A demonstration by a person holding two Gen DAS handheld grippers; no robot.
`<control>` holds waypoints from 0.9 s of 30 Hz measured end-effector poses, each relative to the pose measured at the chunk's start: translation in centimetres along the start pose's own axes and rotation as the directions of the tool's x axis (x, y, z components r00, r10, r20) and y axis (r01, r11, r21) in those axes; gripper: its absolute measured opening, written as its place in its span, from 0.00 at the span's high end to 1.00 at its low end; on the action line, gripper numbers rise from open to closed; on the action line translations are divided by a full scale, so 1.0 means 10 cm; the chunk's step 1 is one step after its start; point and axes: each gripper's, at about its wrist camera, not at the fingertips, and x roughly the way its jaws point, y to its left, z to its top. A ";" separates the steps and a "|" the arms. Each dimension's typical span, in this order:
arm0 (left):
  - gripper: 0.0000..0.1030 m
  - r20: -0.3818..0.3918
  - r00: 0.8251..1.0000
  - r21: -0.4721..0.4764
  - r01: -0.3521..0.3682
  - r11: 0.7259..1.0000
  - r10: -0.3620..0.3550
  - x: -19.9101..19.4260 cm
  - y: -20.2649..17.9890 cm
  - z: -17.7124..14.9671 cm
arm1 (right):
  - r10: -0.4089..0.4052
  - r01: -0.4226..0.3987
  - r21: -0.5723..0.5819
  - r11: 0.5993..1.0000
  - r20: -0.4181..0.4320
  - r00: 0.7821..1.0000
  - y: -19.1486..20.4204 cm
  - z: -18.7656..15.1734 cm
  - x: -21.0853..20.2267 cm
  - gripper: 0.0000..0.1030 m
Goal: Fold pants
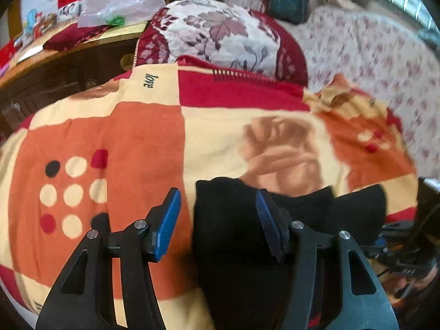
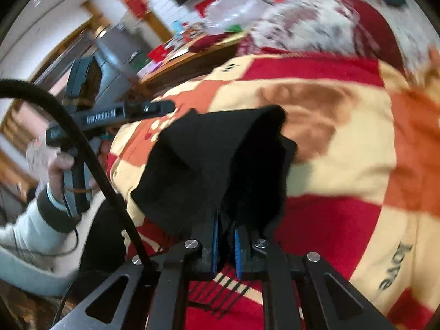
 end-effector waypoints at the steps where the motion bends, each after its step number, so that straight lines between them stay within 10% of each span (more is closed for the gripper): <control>1: 0.45 -0.002 1.000 0.013 0.013 1.000 -0.013 0.01 0.01 0.00 | -0.004 0.004 0.007 1.000 -0.008 1.000 -0.02 0.00 0.01 0.92; 9: 0.45 -0.113 0.968 0.077 0.231 0.970 -0.222 0.00 0.01 0.01 | 0.033 -0.033 0.028 0.999 -0.023 0.999 -0.07 -0.03 0.05 0.92; 19: 0.45 -0.100 0.992 0.145 0.084 0.986 -0.070 0.08 -0.13 0.07 | 0.047 -0.045 0.044 0.998 -0.029 0.999 -0.08 -0.02 0.05 0.92; 27: 0.42 -0.209 0.977 0.367 0.108 0.924 -0.031 0.33 -0.28 0.13 | 0.063 -0.061 0.068 0.996 -0.029 0.998 -0.12 -0.03 0.06 0.92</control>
